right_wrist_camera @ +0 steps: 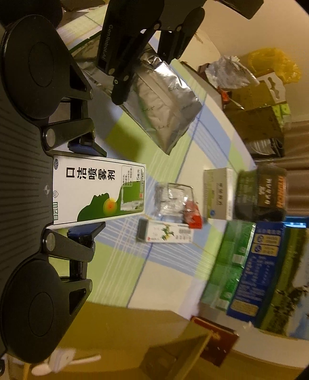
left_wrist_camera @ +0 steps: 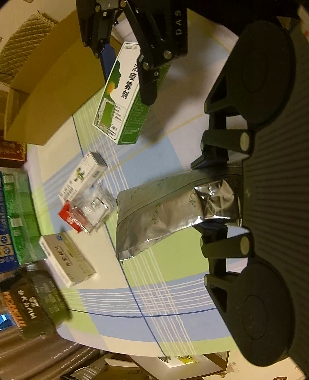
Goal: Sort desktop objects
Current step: 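Lift both held items and carry them toward the cardboard box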
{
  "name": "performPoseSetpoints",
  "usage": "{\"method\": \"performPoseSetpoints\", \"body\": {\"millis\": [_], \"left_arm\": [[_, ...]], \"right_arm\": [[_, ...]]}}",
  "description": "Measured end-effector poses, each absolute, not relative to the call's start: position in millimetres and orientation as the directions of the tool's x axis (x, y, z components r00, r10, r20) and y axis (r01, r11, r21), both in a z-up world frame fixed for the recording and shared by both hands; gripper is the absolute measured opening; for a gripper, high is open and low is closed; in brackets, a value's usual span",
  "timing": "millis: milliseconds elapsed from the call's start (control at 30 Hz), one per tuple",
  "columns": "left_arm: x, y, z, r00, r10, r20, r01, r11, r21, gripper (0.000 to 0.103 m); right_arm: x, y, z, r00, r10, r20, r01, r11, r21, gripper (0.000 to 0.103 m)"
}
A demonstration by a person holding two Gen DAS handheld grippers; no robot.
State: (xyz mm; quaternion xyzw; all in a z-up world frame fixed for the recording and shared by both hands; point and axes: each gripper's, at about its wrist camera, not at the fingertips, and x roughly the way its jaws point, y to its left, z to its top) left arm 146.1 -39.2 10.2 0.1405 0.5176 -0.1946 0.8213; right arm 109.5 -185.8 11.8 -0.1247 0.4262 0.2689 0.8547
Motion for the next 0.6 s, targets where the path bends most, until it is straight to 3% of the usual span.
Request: {"method": "performPoseSetpoints", "body": {"millis": [600], "left_arm": [[102.4, -115.4, 66.8, 0.444, -0.227, -0.867, 0.536, 0.842, 0.054, 0.038]], "right_arm": [[63.7, -276.2, 89.5, 0.640, 0.319, -0.699, -0.464, 0.886, -0.021, 0.053]]}}
